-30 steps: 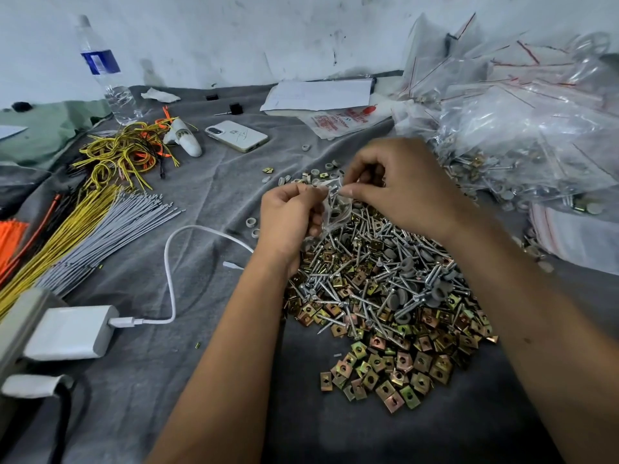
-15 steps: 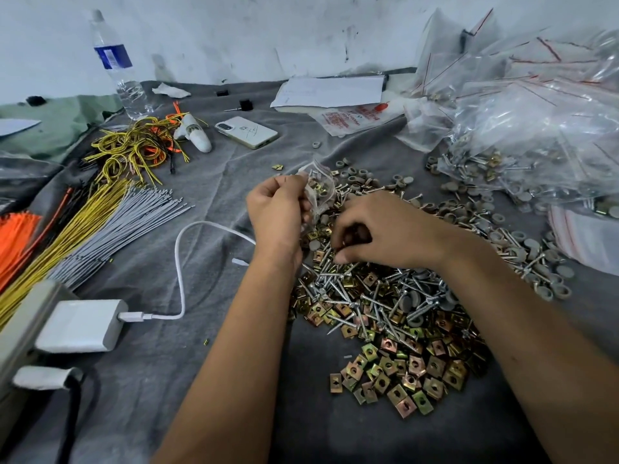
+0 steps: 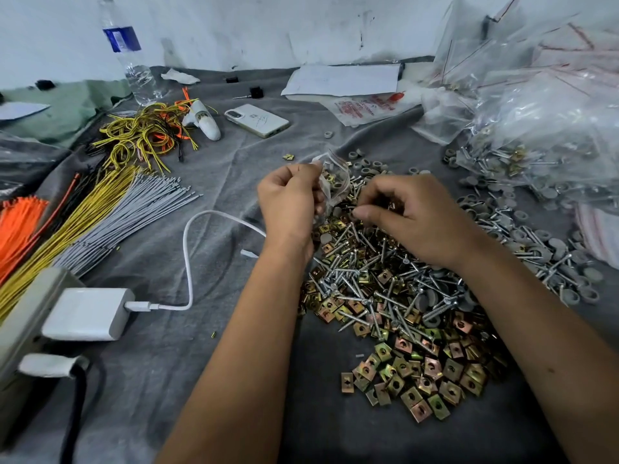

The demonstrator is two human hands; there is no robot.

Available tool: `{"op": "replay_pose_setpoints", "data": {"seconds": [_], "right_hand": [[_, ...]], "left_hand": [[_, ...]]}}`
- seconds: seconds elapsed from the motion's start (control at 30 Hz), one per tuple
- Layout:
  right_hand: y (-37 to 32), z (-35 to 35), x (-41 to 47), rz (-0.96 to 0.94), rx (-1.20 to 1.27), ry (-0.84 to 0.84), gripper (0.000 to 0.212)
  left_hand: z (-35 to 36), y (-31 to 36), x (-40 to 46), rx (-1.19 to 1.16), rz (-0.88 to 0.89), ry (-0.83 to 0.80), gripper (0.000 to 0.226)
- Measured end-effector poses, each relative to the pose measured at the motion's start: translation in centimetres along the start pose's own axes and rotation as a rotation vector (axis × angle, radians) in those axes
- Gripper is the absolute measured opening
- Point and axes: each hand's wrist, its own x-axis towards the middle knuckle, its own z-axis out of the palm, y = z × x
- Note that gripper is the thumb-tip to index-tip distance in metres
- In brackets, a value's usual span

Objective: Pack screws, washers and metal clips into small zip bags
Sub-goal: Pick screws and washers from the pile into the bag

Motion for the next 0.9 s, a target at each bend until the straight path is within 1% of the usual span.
{"op": "replay_pose_setpoints", "data": {"seconds": [0.07, 0.13, 0.2, 0.27, 0.37, 0.47, 0.53, 0.6, 0.67, 0.73, 0.8, 0.83, 0.9], "right_hand": [[0.0, -0.2, -0.1, 0.017, 0.045, 0.084, 0.005], [0.0, -0.4, -0.2, 0.025, 0.074, 0.192, 0.010], [-0.1, -0.6, -0.2, 0.003, 0.042, 0.299, 0.016], [-0.2, -0.5, -0.2, -0.015, -0.033, 0.346, 0.017], [-0.4, -0.4, -0.1, -0.040, -0.103, 0.363, 0.020], [-0.7, -0.2, -0.2, -0.044, -0.064, 0.361, 0.024], [-0.7, -0.1, -0.3, -0.042, -0.021, 0.366, 0.025], [-0.4, -0.1, -0.4, -0.051, -0.028, 0.359, 0.024], [-0.3, 0.1, -0.2, -0.090, -0.090, 0.253, 0.021], [-0.1, 0.5, -0.1, -0.142, -0.196, 0.035, 0.022], [0.0, 1.3, 0.2, -0.187, -0.294, -0.194, 0.028], [-0.1, 1.6, 0.3, -0.193, -0.326, -0.266, 0.030], [-0.3, 2.0, 0.4, -0.162, -0.334, -0.340, 0.031]], "left_hand": [[0.1, -0.1, -0.2, 0.049, 0.007, -0.040, 0.037], [0.2, -0.2, -0.4, 0.106, 0.021, -0.103, 0.038], [0.3, -0.3, -0.7, 0.160, 0.044, -0.178, 0.037], [0.3, -0.2, -0.9, 0.194, 0.058, -0.235, 0.033], [0.4, -0.1, -1.0, 0.206, 0.050, -0.280, 0.032], [0.3, 0.0, -1.0, 0.156, 0.002, -0.244, 0.032], [0.2, 0.2, -0.8, 0.095, -0.025, -0.177, 0.031], [0.1, 0.3, -0.4, 0.036, -0.036, -0.109, 0.031], [-0.2, 0.5, -0.2, -0.030, -0.036, -0.066, 0.035], [-0.2, 0.4, -0.1, -0.088, -0.032, -0.044, 0.043], [-0.3, 0.4, 0.0, -0.130, -0.024, -0.012, 0.042], [-0.3, 0.4, 0.1, -0.145, -0.021, 0.000, 0.040], [-0.3, 0.3, 0.2, -0.163, -0.022, 0.008, 0.038]]}}
